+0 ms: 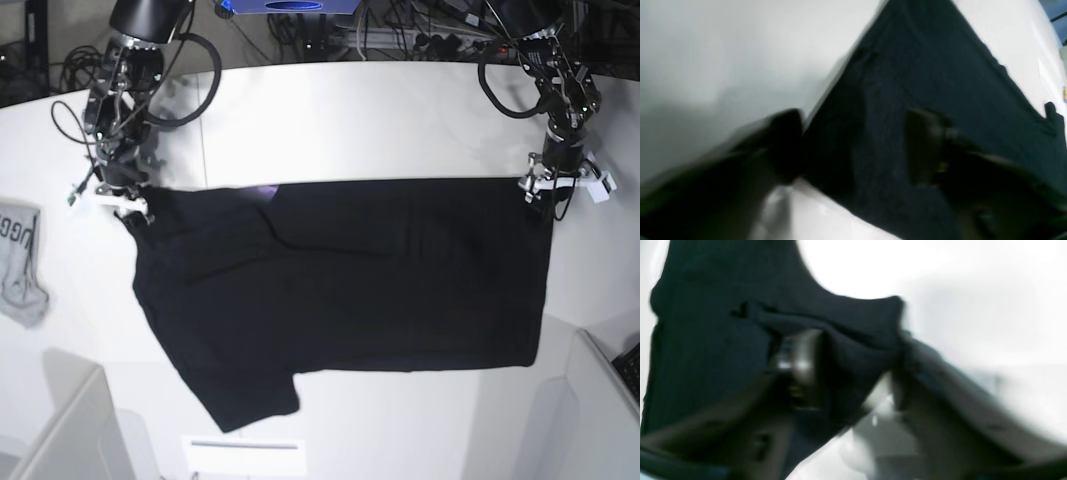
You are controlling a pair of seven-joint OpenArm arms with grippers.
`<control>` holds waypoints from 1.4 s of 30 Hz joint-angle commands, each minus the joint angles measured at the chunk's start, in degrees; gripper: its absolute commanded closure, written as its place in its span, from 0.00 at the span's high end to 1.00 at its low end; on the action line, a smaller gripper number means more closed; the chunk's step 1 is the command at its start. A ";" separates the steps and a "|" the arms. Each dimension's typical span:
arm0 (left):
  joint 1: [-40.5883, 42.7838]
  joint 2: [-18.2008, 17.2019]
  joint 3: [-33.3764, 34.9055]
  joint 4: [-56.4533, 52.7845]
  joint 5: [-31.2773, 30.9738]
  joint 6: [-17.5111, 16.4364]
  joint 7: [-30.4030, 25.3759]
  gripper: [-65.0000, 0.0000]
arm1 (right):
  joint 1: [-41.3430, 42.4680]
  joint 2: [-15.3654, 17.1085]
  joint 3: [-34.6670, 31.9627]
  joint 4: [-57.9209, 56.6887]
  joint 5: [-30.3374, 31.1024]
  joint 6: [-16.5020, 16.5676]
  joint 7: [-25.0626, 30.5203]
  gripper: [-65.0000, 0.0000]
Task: Fold the T-shirt properly
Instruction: 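Pull the shirt further toward the arms and lower it flat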
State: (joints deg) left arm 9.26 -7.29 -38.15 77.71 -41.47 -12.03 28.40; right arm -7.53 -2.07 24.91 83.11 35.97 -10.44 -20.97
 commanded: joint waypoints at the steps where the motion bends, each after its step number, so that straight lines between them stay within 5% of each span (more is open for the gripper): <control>1: 0.02 -0.23 0.04 0.13 0.37 0.47 1.53 0.50 | -0.25 -0.09 -0.07 -0.52 0.21 -1.21 -2.98 0.27; 6: -0.25 -0.67 0.04 -2.15 0.37 0.47 1.53 0.00 | -0.25 -0.09 -0.07 -0.87 0.21 -1.12 -2.98 0.00; 16: 2.22 -3.74 0.13 -0.92 0.37 0.47 1.53 0.00 | -2.10 1.05 0.02 0.63 0.30 -1.21 -3.34 0.00; 36: 14.52 -3.48 0.13 12.53 0.37 0.47 1.62 0.00 | -14.05 1.14 0.28 13.11 0.30 -1.48 -3.34 0.00; 42: 17.69 -3.39 2.33 13.85 0.37 0.38 1.62 0.00 | -16.34 0.61 4.85 14.78 0.30 -1.39 -3.42 0.00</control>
State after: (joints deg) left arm 26.65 -9.87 -35.40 90.41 -40.80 -11.62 31.16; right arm -23.75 -2.04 29.30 96.64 36.86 -11.51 -25.91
